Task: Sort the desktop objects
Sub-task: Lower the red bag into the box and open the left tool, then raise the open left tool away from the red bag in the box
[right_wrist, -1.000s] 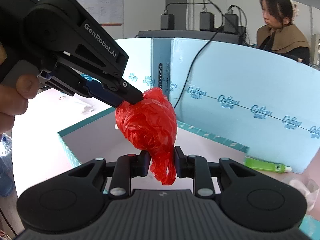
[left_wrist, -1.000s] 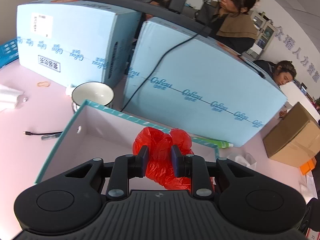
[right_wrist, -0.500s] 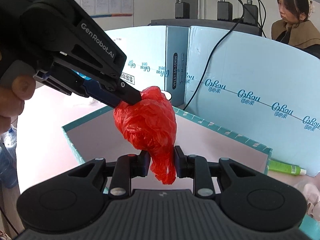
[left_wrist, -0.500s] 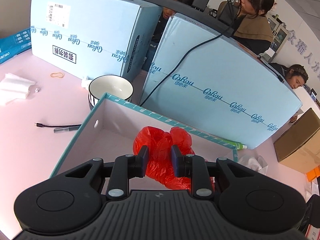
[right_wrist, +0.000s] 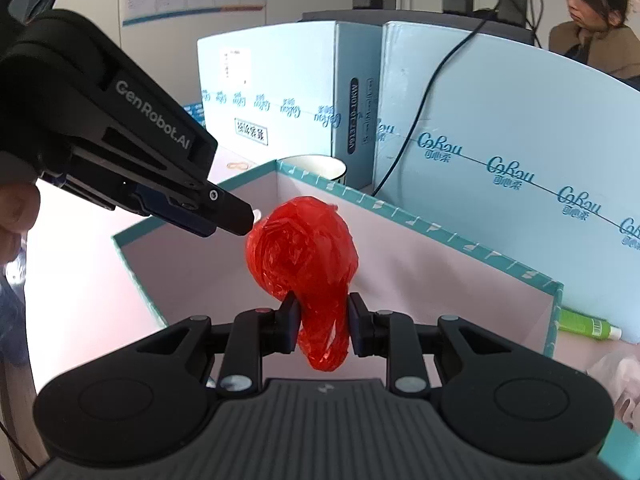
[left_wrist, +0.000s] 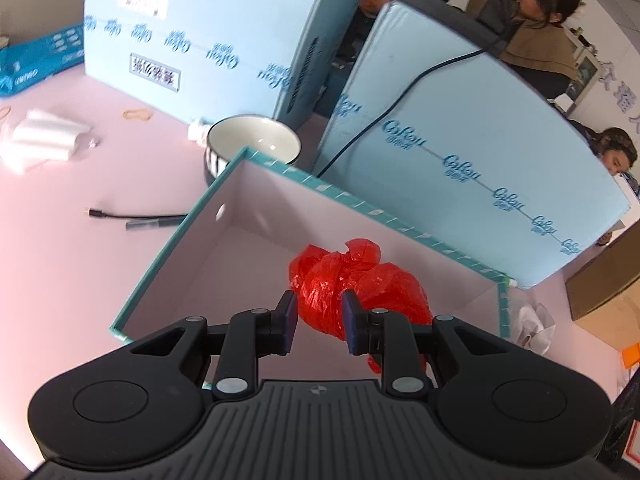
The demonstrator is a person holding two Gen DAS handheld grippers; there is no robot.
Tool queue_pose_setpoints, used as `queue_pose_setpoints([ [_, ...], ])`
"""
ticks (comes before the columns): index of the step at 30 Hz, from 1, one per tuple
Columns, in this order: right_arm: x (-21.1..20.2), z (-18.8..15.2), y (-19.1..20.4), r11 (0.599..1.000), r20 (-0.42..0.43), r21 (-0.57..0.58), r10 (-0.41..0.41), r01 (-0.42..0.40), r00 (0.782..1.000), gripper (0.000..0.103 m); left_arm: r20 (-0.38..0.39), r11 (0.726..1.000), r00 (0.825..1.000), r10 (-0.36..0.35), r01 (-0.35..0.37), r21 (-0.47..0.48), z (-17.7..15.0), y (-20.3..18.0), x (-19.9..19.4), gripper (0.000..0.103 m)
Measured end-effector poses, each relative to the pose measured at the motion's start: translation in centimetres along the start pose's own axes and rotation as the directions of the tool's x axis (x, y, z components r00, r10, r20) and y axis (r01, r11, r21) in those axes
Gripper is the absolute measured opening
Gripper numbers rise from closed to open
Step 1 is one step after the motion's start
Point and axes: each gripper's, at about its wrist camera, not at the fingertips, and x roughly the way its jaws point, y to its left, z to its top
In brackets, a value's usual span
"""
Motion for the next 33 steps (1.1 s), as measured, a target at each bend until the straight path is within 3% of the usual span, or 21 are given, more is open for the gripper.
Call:
queue_pose_setpoints([
  [14,2.1,0.0,0.8,0.998,-0.075,-0.062,-0.021,0.016,0.997,0.027,-0.005,0.999,0.999,0.038,-0.038,-0.035,-0.2,2.2,0.4,0.021],
  [23,3.2,1.7,1.1,0.997,-0.054,-0.073,-0.028,0.024,0.998,0.028,-0.004,0.998,0.999,0.042,-0.042,-0.041,-0.4,2.8,0.1,0.021],
  [25,3.4,2.1,1.1,0.997,-0.048,-0.071,-0.035,0.032,0.998,0.038,-0.003,0.998,0.999,0.044,-0.045,-0.040,-0.4,3.0,0.0,0.021],
  [26,3.4,2.2,1.2,0.997,-0.045,-0.069,-0.040,0.036,0.998,0.054,-0.003,0.998,0.999,0.045,-0.045,-0.039,-0.5,3.0,0.0,0.022],
  [27,3.3,2.2,1.2,0.997,-0.040,-0.066,-0.040,0.038,0.998,0.063,-0.002,0.998,0.999,0.046,-0.046,-0.037,-0.5,3.1,-0.1,0.025],
  [28,3.2,2.2,1.2,0.997,-0.032,-0.063,-0.041,0.039,0.999,0.065,0.000,0.998,0.999,0.048,-0.048,-0.034,-0.5,3.1,-0.1,0.027],
  [30,2.9,2.2,1.3,0.998,-0.023,-0.055,-0.040,0.039,0.999,0.069,0.007,0.998,0.998,0.062,-0.062,-0.027,-0.6,3.1,-0.1,0.049],
  [32,2.7,2.1,1.3,0.998,-0.019,-0.045,-0.041,0.040,0.999,0.074,0.024,0.997,0.997,0.073,-0.072,-0.022,-0.6,3.1,-0.3,0.060],
  [33,2.5,2.0,1.3,0.998,-0.017,-0.040,-0.042,0.041,0.999,0.077,0.032,0.997,0.997,0.074,-0.074,-0.018,-0.6,3.0,-0.3,0.060],
])
